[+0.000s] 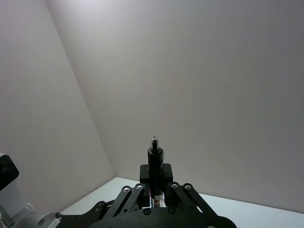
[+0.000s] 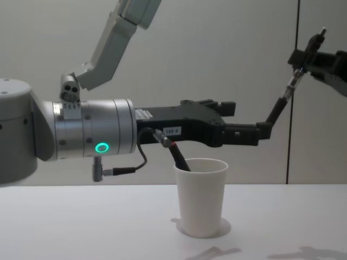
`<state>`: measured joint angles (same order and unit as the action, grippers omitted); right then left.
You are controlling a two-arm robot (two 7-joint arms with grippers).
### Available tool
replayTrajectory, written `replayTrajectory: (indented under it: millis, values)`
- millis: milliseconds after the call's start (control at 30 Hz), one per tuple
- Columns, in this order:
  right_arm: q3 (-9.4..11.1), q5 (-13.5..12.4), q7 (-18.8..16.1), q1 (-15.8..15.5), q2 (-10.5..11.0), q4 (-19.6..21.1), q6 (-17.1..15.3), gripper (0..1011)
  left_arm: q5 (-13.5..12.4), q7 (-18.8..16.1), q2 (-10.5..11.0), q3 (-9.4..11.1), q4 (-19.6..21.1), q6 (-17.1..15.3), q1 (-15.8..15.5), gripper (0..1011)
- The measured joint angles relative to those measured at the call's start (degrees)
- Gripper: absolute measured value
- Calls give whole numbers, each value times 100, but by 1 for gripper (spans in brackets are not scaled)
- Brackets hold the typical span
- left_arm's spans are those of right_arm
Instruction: Place the pen into the pen holder.
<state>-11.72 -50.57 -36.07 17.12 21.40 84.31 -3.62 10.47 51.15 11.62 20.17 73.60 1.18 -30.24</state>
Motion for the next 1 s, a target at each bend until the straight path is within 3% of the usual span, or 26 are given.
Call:
replayTrajectory:
  millis: [500,1000]
  values:
    - [93,293,-131,339,98,-259,-116,148,0,0,0,0,0,0,0,1004]
    - [48,437,-650,900,-9,-1025,-89,148,0,0,0,0,0,0,0,1004]
